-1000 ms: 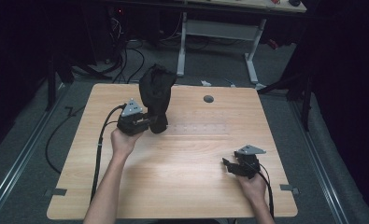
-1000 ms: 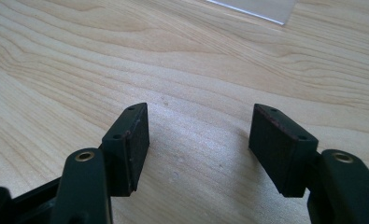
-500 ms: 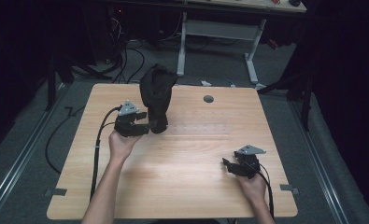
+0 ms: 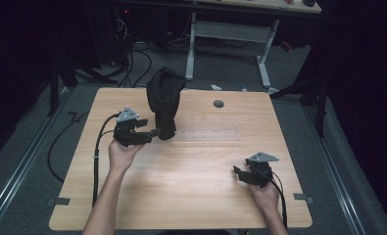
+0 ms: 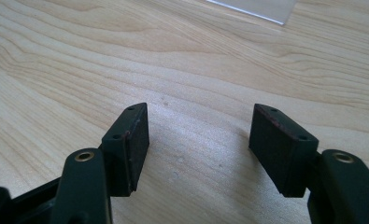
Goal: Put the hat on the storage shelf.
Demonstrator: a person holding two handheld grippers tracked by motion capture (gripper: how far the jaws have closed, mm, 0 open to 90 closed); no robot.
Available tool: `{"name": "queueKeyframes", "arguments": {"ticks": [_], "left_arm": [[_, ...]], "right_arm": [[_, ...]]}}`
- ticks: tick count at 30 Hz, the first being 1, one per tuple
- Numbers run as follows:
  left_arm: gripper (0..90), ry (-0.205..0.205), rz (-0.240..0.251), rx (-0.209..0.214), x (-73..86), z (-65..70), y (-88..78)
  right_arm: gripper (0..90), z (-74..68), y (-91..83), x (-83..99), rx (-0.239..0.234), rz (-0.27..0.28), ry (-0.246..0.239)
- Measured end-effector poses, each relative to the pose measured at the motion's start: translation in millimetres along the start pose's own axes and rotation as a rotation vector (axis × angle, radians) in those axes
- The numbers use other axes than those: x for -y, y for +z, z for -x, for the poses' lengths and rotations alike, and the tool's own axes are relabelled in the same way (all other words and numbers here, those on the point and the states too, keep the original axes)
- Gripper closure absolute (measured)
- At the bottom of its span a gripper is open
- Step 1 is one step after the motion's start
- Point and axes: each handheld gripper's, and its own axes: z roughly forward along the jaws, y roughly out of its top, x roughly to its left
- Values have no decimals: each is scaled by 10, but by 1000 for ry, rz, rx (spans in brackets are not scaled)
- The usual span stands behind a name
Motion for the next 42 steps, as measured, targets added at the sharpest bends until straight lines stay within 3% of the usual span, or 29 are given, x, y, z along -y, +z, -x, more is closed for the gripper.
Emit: {"name": "queueKeyframes", "arguments": {"ticks": [17, 22, 42], "left_arm": [[342, -38, 25, -23, -61, 36, -134], [341, -22, 29, -37, -72, 43, -192], [339, -45, 39, -64, -53, -22, -446]], "right_arm": [[379, 0, 0, 0, 0, 0, 1], [378, 0, 0, 0, 0, 0, 1], [374, 2, 0, -1, 1, -1, 1]]}}
